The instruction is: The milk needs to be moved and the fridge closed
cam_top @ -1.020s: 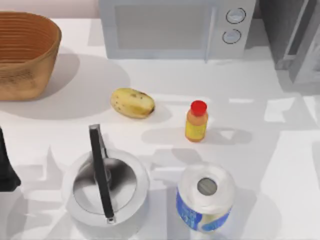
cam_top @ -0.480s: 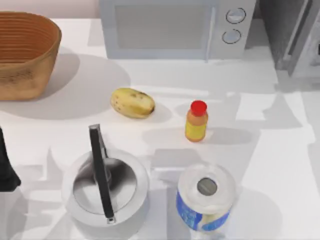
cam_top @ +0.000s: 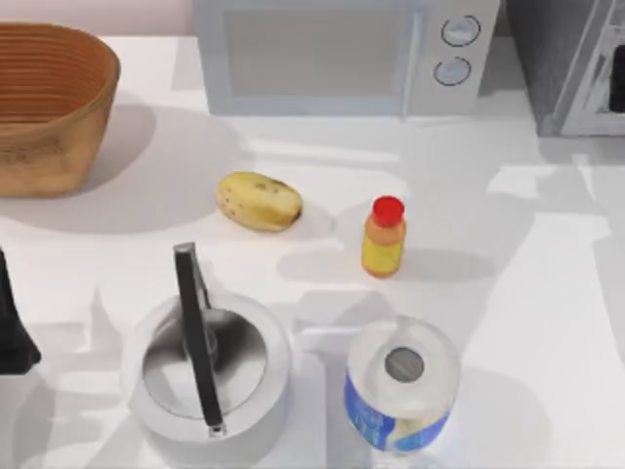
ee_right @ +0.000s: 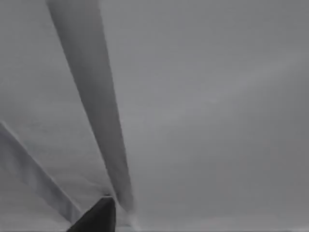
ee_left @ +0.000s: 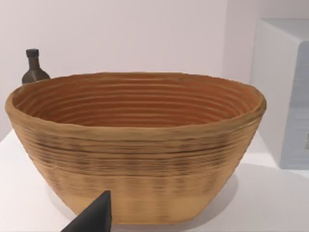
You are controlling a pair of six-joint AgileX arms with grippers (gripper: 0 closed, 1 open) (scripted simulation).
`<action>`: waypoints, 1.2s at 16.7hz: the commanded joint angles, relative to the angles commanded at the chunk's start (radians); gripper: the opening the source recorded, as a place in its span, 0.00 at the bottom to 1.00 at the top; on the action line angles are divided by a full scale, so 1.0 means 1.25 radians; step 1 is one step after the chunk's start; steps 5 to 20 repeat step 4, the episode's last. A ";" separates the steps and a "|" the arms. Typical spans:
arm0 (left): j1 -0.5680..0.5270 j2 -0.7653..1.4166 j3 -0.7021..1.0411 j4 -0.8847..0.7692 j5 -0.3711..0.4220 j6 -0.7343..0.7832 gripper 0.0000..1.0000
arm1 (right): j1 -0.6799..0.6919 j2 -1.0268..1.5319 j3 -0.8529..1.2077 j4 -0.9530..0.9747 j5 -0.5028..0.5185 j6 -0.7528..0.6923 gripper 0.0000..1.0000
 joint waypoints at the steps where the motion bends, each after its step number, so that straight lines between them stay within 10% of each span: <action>1: 0.000 0.000 0.000 0.000 0.000 0.000 1.00 | 0.000 0.022 0.026 -0.006 0.001 0.001 1.00; 20: 0.000 0.000 0.000 0.000 0.000 0.000 1.00 | -0.001 0.045 0.052 -0.013 0.003 0.001 1.00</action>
